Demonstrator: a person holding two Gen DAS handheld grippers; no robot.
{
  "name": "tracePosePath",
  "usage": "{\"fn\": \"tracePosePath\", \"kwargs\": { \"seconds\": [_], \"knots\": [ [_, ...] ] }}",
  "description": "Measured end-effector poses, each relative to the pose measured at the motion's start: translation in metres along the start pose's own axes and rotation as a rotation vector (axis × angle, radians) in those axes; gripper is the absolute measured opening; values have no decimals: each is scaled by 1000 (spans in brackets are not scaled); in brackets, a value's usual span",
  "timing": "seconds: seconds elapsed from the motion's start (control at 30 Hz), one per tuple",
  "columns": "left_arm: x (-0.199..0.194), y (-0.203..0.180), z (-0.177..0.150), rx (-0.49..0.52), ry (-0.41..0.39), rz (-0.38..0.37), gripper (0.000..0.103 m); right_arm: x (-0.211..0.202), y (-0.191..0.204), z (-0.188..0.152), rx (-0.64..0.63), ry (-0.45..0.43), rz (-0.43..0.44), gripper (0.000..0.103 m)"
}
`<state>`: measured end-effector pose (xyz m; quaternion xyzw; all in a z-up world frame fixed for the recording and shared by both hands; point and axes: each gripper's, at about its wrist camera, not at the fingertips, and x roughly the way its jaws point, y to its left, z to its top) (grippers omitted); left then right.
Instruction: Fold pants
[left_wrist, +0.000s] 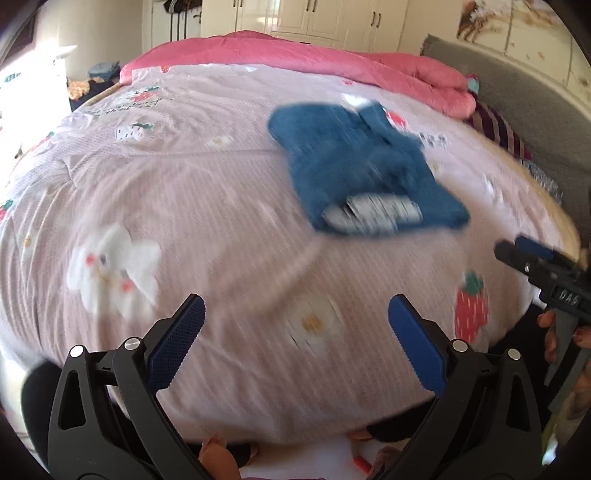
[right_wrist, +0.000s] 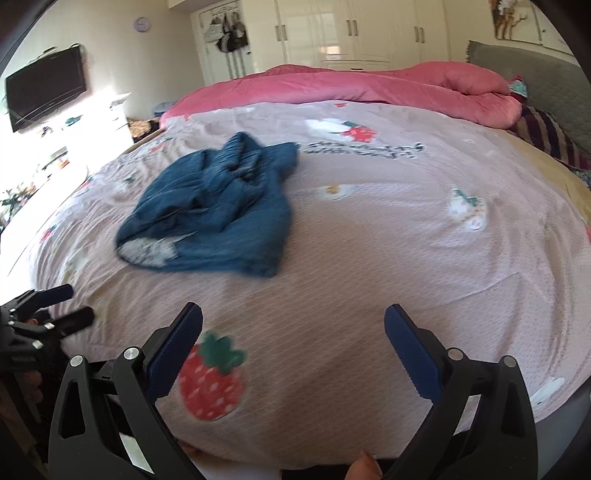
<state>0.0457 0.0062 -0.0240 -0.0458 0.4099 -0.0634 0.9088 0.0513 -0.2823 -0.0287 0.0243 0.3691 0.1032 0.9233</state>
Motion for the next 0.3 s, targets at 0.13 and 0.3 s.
{"fn": "tracePosePath", "kwargs": {
  "seconds": [0.13, 0.3],
  "knots": [
    [11, 57, 56, -52, -49, 148, 94, 9, -51, 34, 53, -44, -141, 99],
    [81, 164, 120, -114, 39, 388, 94, 52, -157, 95, 177, -1, -432, 99]
  ]
}}
